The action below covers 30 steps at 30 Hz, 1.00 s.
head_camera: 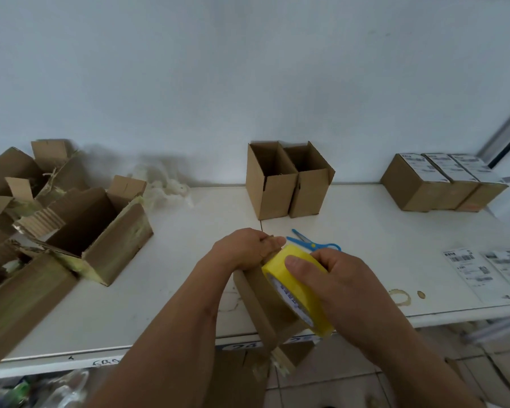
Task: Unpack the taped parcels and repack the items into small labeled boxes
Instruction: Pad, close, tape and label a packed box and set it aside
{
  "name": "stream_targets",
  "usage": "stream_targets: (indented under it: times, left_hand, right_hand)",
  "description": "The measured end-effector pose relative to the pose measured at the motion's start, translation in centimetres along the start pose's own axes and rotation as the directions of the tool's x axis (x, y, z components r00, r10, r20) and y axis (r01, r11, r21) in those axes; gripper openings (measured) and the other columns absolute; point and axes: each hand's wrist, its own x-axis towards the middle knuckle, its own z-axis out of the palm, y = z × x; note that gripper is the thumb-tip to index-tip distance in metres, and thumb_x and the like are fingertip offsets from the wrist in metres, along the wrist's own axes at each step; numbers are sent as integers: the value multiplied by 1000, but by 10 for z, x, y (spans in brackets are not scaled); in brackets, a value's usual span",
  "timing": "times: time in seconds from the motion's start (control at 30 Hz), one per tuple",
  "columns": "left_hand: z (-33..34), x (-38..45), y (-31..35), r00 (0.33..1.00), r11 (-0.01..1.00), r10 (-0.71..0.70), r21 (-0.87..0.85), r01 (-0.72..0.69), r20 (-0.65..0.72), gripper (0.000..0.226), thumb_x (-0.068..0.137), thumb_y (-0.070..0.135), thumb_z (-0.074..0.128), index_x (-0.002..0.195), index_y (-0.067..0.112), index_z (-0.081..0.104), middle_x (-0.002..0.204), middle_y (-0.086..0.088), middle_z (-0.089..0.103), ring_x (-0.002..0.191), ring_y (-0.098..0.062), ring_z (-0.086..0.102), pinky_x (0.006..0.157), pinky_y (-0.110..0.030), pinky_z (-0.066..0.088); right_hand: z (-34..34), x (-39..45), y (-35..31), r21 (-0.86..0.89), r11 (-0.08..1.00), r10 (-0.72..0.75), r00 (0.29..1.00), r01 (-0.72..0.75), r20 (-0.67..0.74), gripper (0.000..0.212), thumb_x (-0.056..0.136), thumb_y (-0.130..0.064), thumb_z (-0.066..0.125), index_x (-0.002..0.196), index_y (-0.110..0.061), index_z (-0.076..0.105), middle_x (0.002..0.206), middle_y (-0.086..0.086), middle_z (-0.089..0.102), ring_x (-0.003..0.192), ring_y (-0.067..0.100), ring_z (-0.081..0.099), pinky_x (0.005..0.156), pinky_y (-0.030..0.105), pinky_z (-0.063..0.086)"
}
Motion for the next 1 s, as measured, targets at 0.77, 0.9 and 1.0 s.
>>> stream_targets:
  times: [0.77, 0.9, 1.0]
  left_hand:
    - [-2, -7, 0, 1000, 998, 13, 62, -12, -14, 74, 91, 75, 24, 140, 25, 50, 139, -2, 55, 125, -23, 49, 105, -40, 38]
    - [4, -13, 6, 964, 934, 68, 356, 28, -256, 75, 92, 75, 20, 140, 21, 43, 137, -3, 52, 120, -24, 52, 95, -41, 42]
    - [9, -26, 12, 798, 705, 451, 708, -45, -399, 54, 100, 60, 24, 111, 17, 55, 106, -2, 55, 87, -16, 49, 78, -31, 43]
  right_hand:
    - [-9, -40, 44, -16, 983, 185, 968, -185, 170, 36, 90, -57, 51, 93, -23, 62, 95, -3, 65, 88, 12, 62, 80, 33, 51]
    - [-7, -42, 46, 8, 981, 188, 962, -193, 200, 36, 92, -58, 49, 98, -24, 59, 99, -2, 63, 92, 13, 60, 80, 32, 50]
    - [-2, -44, 47, 63, 979, 177, 964, -193, 197, 34, 92, -57, 49, 98, -24, 58, 99, -1, 61, 93, 15, 59, 82, 35, 50]
